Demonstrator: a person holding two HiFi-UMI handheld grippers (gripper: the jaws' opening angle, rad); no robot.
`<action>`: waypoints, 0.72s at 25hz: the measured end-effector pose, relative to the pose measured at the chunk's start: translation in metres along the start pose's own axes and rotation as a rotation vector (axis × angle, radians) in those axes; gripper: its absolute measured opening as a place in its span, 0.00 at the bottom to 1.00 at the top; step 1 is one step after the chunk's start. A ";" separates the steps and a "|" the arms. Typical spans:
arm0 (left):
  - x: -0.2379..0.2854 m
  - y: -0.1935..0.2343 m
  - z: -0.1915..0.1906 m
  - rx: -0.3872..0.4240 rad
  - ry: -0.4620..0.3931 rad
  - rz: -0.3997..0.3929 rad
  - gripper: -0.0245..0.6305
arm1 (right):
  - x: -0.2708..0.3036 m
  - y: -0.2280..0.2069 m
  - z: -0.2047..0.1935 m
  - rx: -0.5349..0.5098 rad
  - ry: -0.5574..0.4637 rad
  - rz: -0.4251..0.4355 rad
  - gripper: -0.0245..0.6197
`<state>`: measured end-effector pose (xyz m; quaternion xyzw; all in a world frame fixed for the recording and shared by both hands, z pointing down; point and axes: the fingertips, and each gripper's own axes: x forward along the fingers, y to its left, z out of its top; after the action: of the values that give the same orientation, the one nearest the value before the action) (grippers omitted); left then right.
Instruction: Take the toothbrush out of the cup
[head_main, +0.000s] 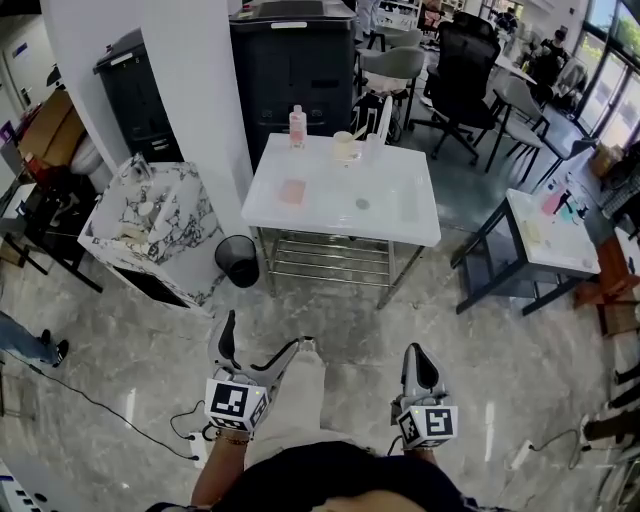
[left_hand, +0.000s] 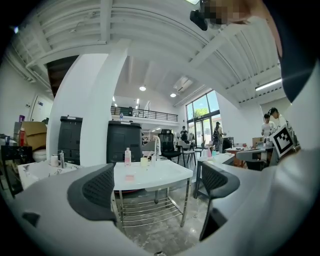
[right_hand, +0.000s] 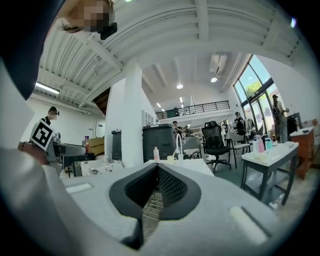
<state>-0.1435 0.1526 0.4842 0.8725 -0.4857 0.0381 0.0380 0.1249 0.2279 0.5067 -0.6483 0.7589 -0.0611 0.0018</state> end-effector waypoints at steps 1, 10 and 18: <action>0.011 0.005 -0.002 -0.001 0.004 -0.003 0.83 | 0.011 -0.004 0.000 -0.001 0.001 -0.005 0.04; 0.147 0.058 0.010 0.007 0.030 -0.055 0.83 | 0.151 -0.041 0.026 -0.002 -0.029 -0.025 0.04; 0.260 0.120 0.037 0.051 0.027 -0.097 0.83 | 0.277 -0.056 0.055 0.007 -0.039 -0.045 0.04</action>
<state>-0.1083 -0.1339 0.4773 0.8951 -0.4411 0.0605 0.0242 0.1407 -0.0579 0.4783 -0.6662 0.7439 -0.0510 0.0175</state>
